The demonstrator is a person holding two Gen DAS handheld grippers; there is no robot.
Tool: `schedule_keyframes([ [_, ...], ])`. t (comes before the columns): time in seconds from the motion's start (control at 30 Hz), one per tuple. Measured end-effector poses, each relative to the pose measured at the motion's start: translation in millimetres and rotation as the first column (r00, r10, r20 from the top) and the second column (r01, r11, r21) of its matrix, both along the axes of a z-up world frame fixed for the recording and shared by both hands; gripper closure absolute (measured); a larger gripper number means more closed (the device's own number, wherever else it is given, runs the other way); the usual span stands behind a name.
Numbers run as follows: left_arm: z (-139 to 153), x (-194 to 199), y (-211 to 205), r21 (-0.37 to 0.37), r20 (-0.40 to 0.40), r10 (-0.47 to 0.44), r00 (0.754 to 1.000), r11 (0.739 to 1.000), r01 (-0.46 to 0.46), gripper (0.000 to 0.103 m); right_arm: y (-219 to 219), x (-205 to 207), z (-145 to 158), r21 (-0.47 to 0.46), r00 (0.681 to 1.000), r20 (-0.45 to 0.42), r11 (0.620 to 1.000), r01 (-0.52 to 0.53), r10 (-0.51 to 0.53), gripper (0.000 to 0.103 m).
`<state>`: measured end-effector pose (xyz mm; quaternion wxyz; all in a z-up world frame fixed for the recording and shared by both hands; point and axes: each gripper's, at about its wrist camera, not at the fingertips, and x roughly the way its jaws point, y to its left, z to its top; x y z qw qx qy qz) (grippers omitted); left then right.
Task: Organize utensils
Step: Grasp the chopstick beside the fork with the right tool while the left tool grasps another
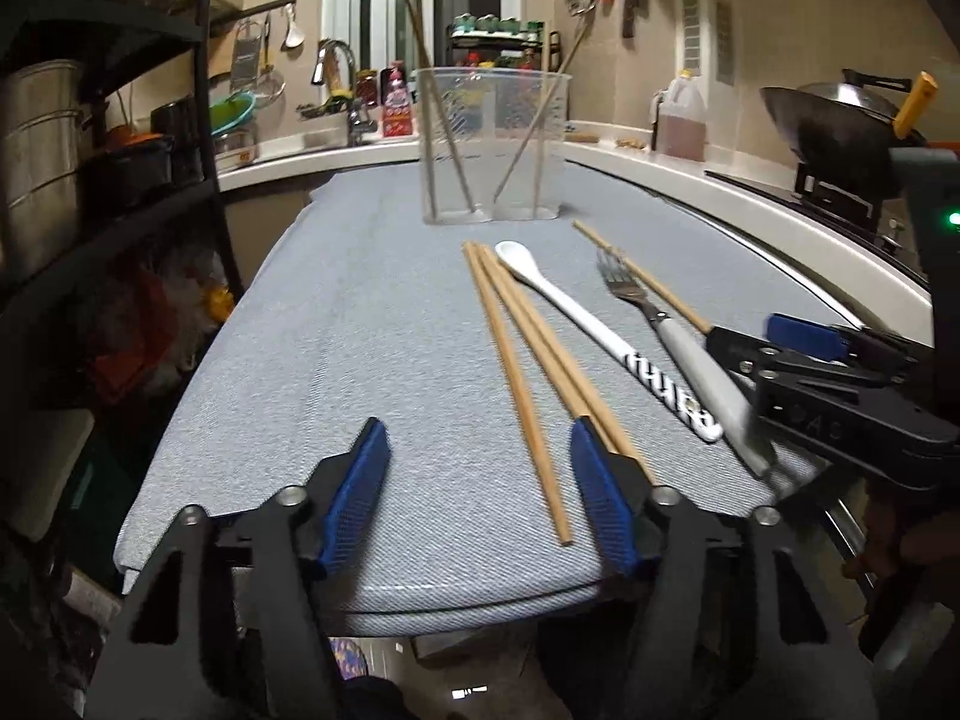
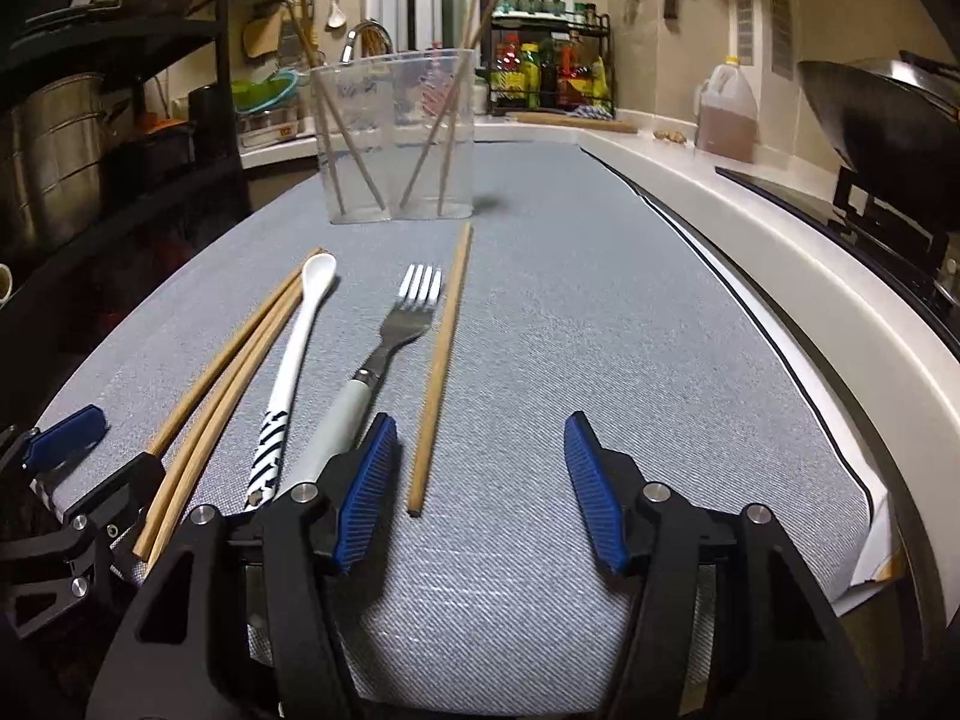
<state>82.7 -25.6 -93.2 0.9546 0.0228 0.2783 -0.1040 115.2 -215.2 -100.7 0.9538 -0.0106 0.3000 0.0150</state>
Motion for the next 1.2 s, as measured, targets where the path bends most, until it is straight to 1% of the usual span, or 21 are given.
schedule_keyframes([
  [0.03, -0.2, -1.4, -1.6, -0.002, 0.009, -0.011, 1.0, 1.0, 0.011, 0.054, 1.2, -0.7, -0.8, 0.005, 1.0, 0.009, 1.0, -0.018, 0.018, 0.066],
  [0.07, -0.4, -2.4, -3.4, -0.002, 0.016, -0.023, 1.0, 1.0, 0.023, 0.062, 3.4, -1.0, -1.4, 0.004, 0.999, 0.019, 0.999, -0.037, 0.037, 0.071],
  [0.1, -0.6, -2.9, -5.6, -0.003, 0.021, -0.04, 0.999, 0.999, 0.04, 0.068, 5.7, -1.2, -1.9, 0.005, 0.998, 0.027, 0.998, -0.055, 0.055, 0.081],
  [0.13, -1.0, -2.8, -7.5, -0.001, 0.023, -0.053, 0.998, 0.999, 0.053, 0.08, 6.6, -1.7, -2.2, 0.01, 0.997, 0.032, 0.998, -0.065, 0.064, 0.09],
  [0.17, -1.0, -2.8, -9.1, 0.001, 0.023, -0.064, 0.998, 0.998, 0.064, 0.089, 7.1, -2.0, -2.7, 0.017, 0.997, 0.036, 0.997, -0.069, 0.068, 0.092],
  [0.2, -0.5, -1.3, -10.7, 0.0, 0.019, -0.074, 0.997, 0.997, 0.074, 0.093, 7.8, -2.2, -3.2, 0.023, 0.997, 0.043, 0.997, -0.072, 0.071, 0.096],
  [0.23, -0.2, -0.5, -11.4, -0.002, 0.014, -0.074, 0.997, 0.997, 0.074, 0.094, 8.8, -2.6, -3.2, 0.025, 0.996, 0.046, 0.997, -0.073, 0.072, 0.097],
  [0.4, 2.9, 5.3, -5.4, -0.033, -0.03, -0.075, 0.997, 0.997, 0.074, 0.096, 4.6, -1.4, -0.3, 0.066, 0.997, 0.024, 0.995, -0.077, 0.076, 0.098],
  [0.47, 4.6, 6.6, -1.6, -0.048, -0.043, -0.071, 0.997, 0.996, 0.069, 0.096, 4.3, -4.1, 1.6, 0.059, 0.997, 0.017, 0.995, -0.075, 0.074, 0.098],
  [0.57, 9.7, 6.1, 4.6, -0.057, -0.044, -0.065, 0.997, 0.996, 0.062, 0.096, 3.2, -11.7, 8.8, 0.048, 0.997, 0.029, 0.996, -0.076, 0.075, 0.098],
  [0.7, 25.9, 2.5, 12.0, -0.08, -0.016, -0.059, 0.998, 0.995, 0.057, 0.096, 1.1, -22.9, 24.8, 0.024, 0.995, 0.073, 0.997, -0.076, 0.074, 0.098],
  [0.83, 44.7, -1.9, 17.6, -0.098, 0.027, -0.058, 0.998, 0.993, 0.06, 0.096, -2.4, -31.9, 45.9, 0.027, 0.99, 0.121, 0.997, -0.076, 0.072, 0.098],
  [0.9, 56.6, -4.7, 21.0, -0.112, 0.052, -0.07, 0.996, 0.991, 0.075, 0.103, -2.8, -33.9, 56.4, 0.026, 0.987, 0.142, 0.997, -0.076, 0.071, 0.098],
  [1.07, 81.2, -4.6, 24.6, -0.128, 0.092, -0.084, 0.992, 0.987, 0.095, 0.103, -1.5, -35.5, 82.7, 0.036, 0.98, 0.181, 0.995, -0.09, 0.082, 0.098],
  [1.13, 86.3, -1.3, 25.8, -0.131, 0.1, -0.083, 0.992, 0.987, 0.096, 0.103, -0.8, -32.9, 90.2, 0.045, 0.979, 0.185, 0.995, -0.091, 0.081, 0.098],
  [1.2, 85.4, 2.9, 27.7, -0.124, 0.095, -0.083, 0.992, 0.988, 0.094, 0.103, -0.4, -29.3, 94.4, 0.044, 0.979, 0.189, 0.995, -0.087, 0.077, 0.098],
])
